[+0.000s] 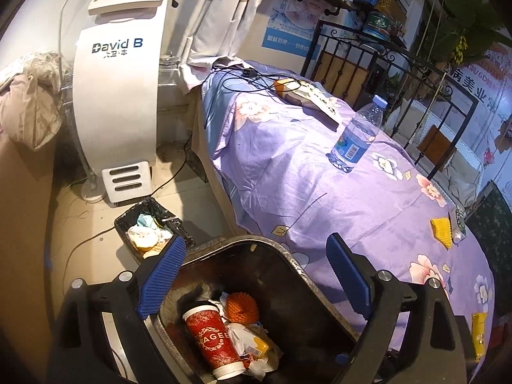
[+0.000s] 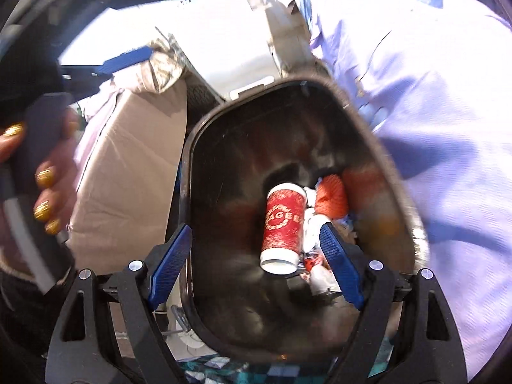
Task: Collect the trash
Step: 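Move both tools back over the bed toward the yellow net and green carton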
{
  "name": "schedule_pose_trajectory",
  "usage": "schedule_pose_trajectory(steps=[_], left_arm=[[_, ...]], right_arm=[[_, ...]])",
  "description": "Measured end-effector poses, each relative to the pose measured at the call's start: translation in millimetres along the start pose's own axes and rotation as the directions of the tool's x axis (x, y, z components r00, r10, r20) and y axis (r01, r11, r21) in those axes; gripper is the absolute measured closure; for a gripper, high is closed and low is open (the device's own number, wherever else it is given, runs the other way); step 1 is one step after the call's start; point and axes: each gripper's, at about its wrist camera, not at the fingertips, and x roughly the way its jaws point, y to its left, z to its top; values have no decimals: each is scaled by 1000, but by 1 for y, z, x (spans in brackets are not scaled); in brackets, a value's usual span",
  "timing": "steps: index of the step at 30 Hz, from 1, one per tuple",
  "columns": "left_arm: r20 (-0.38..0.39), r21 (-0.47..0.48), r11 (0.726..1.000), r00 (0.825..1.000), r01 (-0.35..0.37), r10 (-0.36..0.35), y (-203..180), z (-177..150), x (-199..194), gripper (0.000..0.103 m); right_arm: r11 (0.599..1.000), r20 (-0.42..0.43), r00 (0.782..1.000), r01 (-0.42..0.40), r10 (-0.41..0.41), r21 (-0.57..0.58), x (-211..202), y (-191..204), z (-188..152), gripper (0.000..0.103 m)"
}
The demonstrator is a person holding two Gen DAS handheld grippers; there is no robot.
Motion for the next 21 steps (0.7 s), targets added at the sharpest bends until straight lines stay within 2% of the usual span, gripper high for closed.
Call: schedule_pose_trajectory(steps=[6,11,16,21], left_arm=[[-61,82,993,995,84,-79,-41,-2,17,14],[-109,164,975,985,151,-134,-83,-9,31,13],[-159,265,937,969,226,-189,-133,-19,43,10],[-241,345,878,935,332,-258,-188,-37,55,10]], right_arm=[[999,119,992,36,-38,21,-58,-17,-14,21],[995,219,971,90,-98,44,-107,-34,-29,21],[980,290,939,154,-186,129,-152,-61,-48,21],[949,316,903,233,-292,211,-192,-94,-63,21]])
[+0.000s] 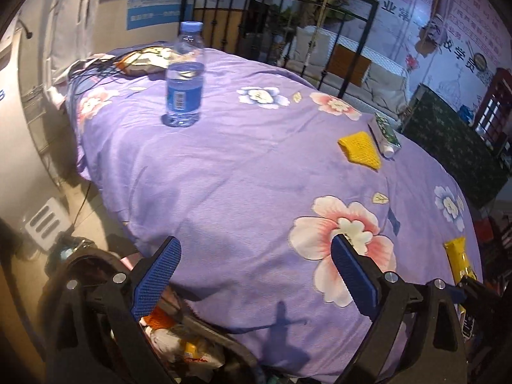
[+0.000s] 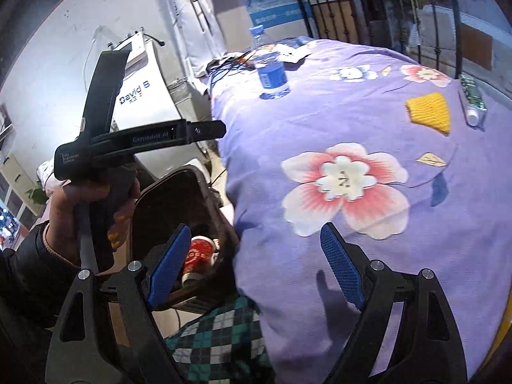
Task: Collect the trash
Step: 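Move both tools back over the bed toward the yellow net and green carton, then grasp the yellow foam net with the left tool while the right tool grasps the green carton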
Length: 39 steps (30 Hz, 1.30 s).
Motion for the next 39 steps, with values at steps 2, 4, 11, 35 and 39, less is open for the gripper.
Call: schedule_pose_trajectory(steps=[2,4,11,35,39], left_arm=[[-19,46,999,1000,25,-24,-20,3,11,10],[-32,93,995,999,42,-39,-39,8,22,10],[-90,193,974,991,118,-102,-89,31,63,10],[-206,448,885,978,129,-38,-210,117,248,39],[-173,425,898,984,116,-45,-200,117,237,73]], right_arm=[[999,9,999,36,-36,25,-10,-17,2,21],[996,9,998,67,-68,52,-16,-36,6,21],[973,-4,979,203,-203,110,-35,-101,21,21],[860,-107,912,408,-395,306,-11,-311,120,21],[853,-105,916,399,-388,336,8,-333,135,21]])
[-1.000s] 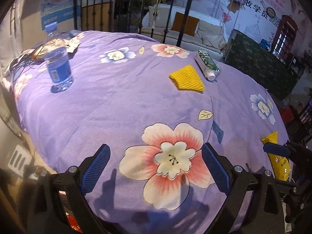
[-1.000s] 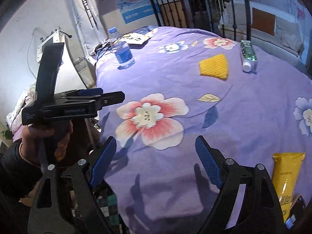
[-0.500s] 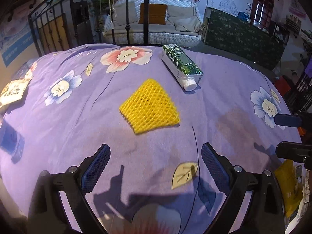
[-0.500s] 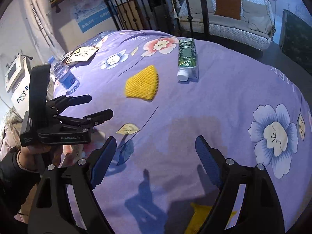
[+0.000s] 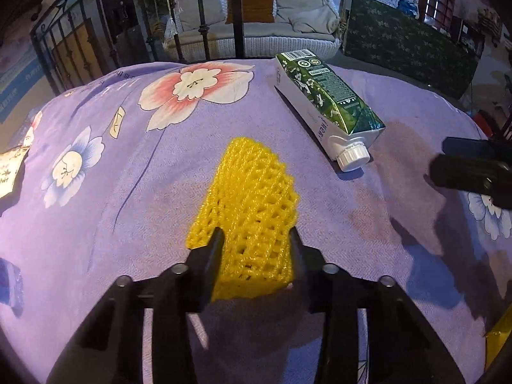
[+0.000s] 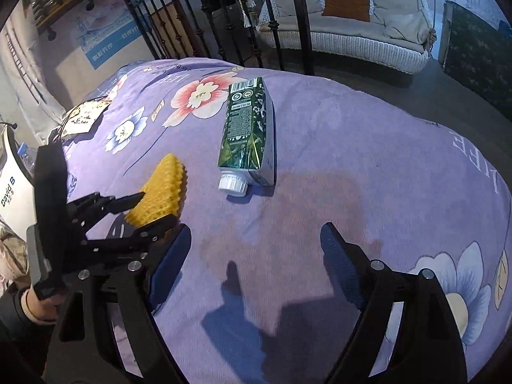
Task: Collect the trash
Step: 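Grasp the yellow foam net with the left tool while the right tool grasps the green carton, then carry the yellow net into the bin and open the left tool while the right tool carries the carton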
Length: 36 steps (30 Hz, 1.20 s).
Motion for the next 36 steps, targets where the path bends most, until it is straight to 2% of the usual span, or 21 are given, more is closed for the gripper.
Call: schedule_pose_trajectory(steps=[1,4,8,11,13,14,16,17,20,24,30,33,36], left_arm=[[6,-13,1000,1000,15,-15,4,-1,-4,77],[26,-59,997,998,50,-49,13,-4,-16,79],[56,-53,998,998,37,-34,17,-6,-27,79],[60,-53,998,998,33,-30,19,-8,-27,79],[52,-64,997,998,39,-36,20,-9,-25,79],[50,-70,997,998,40,-36,22,-9,-24,79],[48,-76,996,998,45,-41,23,-10,-23,79],[49,-78,996,998,46,-42,24,-11,-23,79],[54,-79,996,998,49,-45,24,-14,-26,79],[69,-88,994,996,60,-54,26,-18,-37,79],[120,-90,993,991,72,-61,25,-35,-73,79],[140,-103,990,987,97,-82,25,-53,-97,79],[167,-106,991,984,87,-68,25,-75,-121,79]], right_arm=[[1000,2,1000,-1,1,4,6,-1,6,21],[1000,1,1000,6,-6,18,28,3,27,21],[998,-10,999,50,-49,38,59,10,54,21],[996,-52,995,82,-80,27,83,19,66,21],[993,-73,991,114,-113,14,96,22,69,31],[991,-80,988,133,-132,7,102,24,70,43],[987,-75,984,161,-160,8,108,24,70,52],[985,-64,983,172,-172,1,107,25,69,53],[981,-40,980,195,-196,-20,100,27,66,54],[988,-7,988,154,-154,-15,75,29,58,54],[998,14,998,60,-59,-32,26,48,30,54],[998,20,1000,-2,3,-57,-2,64,10,54],[995,33,998,-54,57,-84,-32,83,-13,54]])
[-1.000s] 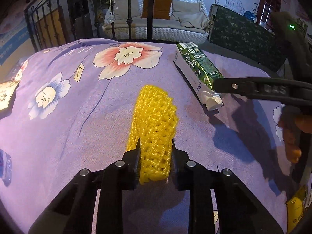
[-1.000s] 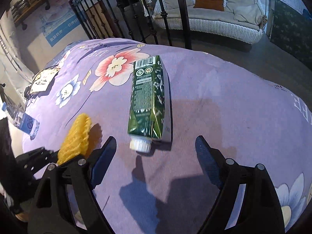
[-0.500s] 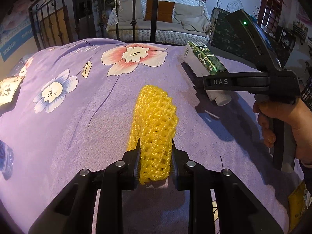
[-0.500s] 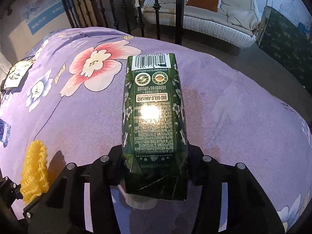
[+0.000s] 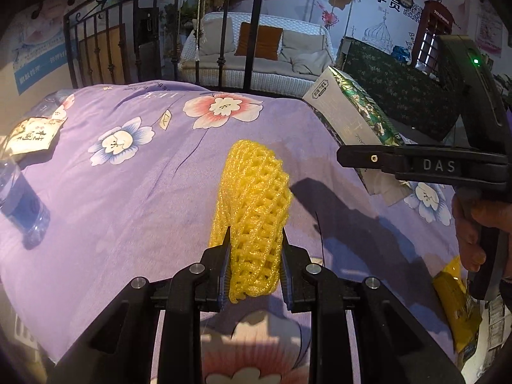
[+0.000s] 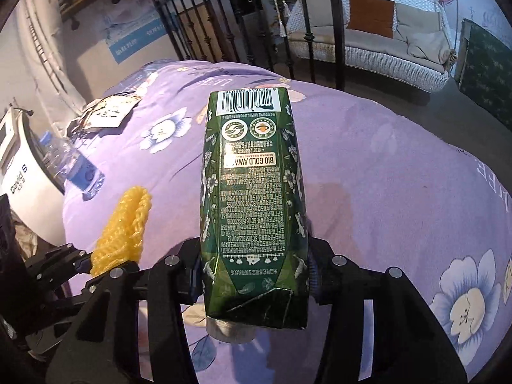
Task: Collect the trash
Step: 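Carry the yellow net into the bin and open the left tool while the right tool carries the carton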
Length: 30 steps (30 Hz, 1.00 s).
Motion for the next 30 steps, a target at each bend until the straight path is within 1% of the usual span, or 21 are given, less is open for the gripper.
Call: schedule_pose_trajectory(steps=[6,11,13,17,23,27,30], left_arm=[[32,-36,999,999,-9,10,6,-37,-48,79],[40,-87,996,999,-21,25,18,-64,-78,79],[39,-102,994,998,-36,40,22,-76,-89,79],[32,-139,988,997,-63,68,32,-102,-108,79],[1,-199,973,992,-120,123,50,-135,-130,79],[-17,-257,955,989,-147,147,63,-156,-142,79],[-32,-300,939,985,-168,167,72,-170,-150,79]], right_arm=[[994,27,998,-54,57,-96,-50,49,-48,54],[987,24,992,-118,121,-112,-72,78,-85,54],[984,36,991,-122,127,-128,-78,89,-98,54],[977,39,984,-168,174,-128,-86,110,-126,54],[964,47,974,-211,221,-162,-87,141,-166,54],[958,57,969,-225,239,-180,-86,158,-185,54],[950,48,961,-261,273,-171,-84,167,-196,54]])
